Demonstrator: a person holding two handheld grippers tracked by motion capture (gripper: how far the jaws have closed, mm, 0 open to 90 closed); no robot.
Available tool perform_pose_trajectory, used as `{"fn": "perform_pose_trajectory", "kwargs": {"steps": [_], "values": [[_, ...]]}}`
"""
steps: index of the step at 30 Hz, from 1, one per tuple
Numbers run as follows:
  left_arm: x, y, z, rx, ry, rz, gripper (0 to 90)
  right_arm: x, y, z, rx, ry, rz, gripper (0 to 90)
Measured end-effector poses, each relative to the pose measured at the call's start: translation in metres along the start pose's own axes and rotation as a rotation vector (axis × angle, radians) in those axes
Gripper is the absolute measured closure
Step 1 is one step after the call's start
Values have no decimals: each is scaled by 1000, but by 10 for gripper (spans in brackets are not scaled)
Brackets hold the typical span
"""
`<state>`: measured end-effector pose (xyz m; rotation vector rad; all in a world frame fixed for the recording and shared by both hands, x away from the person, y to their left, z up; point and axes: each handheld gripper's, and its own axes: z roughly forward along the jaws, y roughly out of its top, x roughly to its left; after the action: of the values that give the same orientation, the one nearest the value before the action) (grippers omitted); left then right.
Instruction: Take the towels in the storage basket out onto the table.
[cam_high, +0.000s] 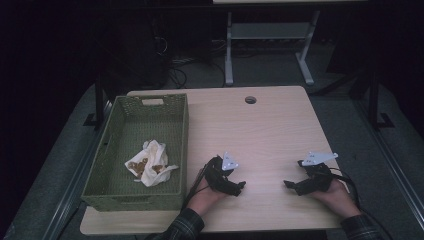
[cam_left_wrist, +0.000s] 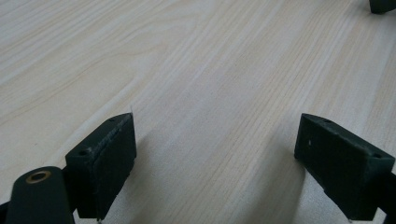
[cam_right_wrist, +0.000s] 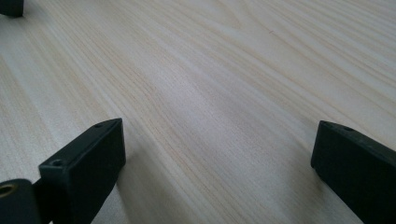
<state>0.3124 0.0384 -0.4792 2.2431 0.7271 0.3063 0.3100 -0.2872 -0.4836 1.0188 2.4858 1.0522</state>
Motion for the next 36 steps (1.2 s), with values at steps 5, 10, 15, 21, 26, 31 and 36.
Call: {"fn": "perform_pose_trajectory", "kwargs": {"steps": [5, 10, 15, 21, 26, 31, 36], "values": [[0, 3, -1, 28, -14, 16, 123, 0, 0, 0, 0, 0, 0, 28], [-1, 3, -5, 59, -15, 12, 128, 0, 0, 0, 0, 2, -2, 28], [1, 8, -10, 58, -5, -7, 128, 1, 0, 0, -1, -1, 0, 28], [3, 14, -18, 52, 19, -22, 128, 0, 0, 0, -1, -1, 0, 28], [4, 19, -25, 40, 30, -34, 129, 1, 0, 0, -1, -1, 1, 28], [3, 22, -29, 35, 35, -37, 129, 0, 0, 0, -1, -1, 0, 28], [3, 27, -35, 38, 47, -33, 129, 0, 0, 0, -1, -1, 0, 28]]}}
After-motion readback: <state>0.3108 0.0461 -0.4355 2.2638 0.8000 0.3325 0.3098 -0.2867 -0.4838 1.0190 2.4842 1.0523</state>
